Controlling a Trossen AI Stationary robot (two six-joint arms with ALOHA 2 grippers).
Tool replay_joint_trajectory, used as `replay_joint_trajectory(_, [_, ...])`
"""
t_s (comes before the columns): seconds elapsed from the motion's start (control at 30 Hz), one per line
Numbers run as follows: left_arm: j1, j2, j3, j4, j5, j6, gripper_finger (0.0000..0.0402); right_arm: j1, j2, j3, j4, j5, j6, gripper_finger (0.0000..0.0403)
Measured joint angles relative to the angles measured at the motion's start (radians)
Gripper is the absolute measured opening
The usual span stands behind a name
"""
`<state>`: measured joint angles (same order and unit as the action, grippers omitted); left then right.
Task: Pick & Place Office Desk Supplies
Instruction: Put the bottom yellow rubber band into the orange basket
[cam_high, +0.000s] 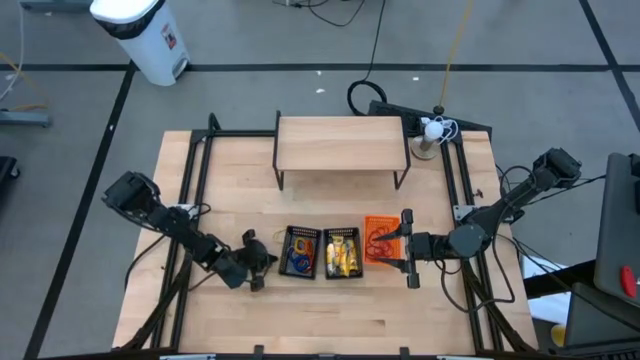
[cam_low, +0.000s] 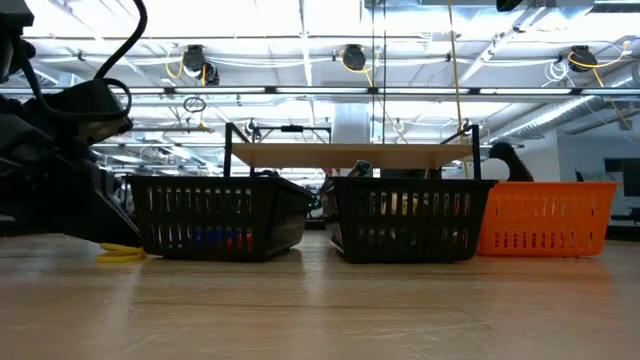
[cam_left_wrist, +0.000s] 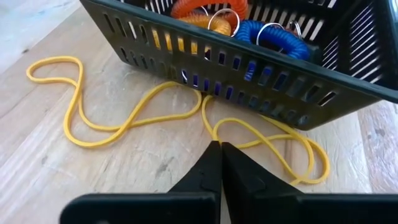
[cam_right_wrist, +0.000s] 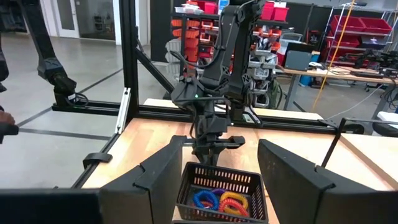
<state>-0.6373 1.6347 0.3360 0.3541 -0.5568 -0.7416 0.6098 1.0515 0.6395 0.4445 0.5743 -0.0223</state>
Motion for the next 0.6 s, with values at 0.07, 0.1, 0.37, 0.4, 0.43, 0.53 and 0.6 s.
replay_joint_trajectory(0.07, [0.0,0.0,-0.002,0.022,-0.001,0.014,0.0002,0.0,0.0,0.0,0.0,0.0,0.0,0.0199])
replay_joint_trajectory(0.1, [0.0,0.0,-0.002,0.03,-0.003,0.017,0.0002,0.0,0.0,0.0,0.0,0.0,0.0,0.0199])
replay_joint_trajectory(0.37, [0.001,-0.086,-0.003,-0.033,0.004,0.003,0.0001,0.0,0.0,0.0,0.0,0.0,-0.045,0.0199])
replay_joint_trajectory(0.4, [0.001,-0.113,-0.002,-0.055,0.005,0.002,0.0001,-0.001,0.0,0.0,0.0,0.0,-0.05,0.0199])
replay_joint_trajectory(0.43, [0.001,-0.144,-0.003,-0.086,0.002,-0.002,0.0001,-0.001,0.0,0.0,0.0,0.0,-0.052,0.0199])
replay_joint_trajectory(0.53, [0.0,-0.24,-0.004,-0.142,-0.012,-0.019,0.0,-0.013,0.0,0.0,0.012,0.0,-0.054,0.0199])
replay_joint_trajectory(0.6, [0.0,-0.303,-0.003,-0.158,-0.043,-0.019,0.0,-0.025,0.0,0.0,0.027,0.0,-0.066,0.0199])
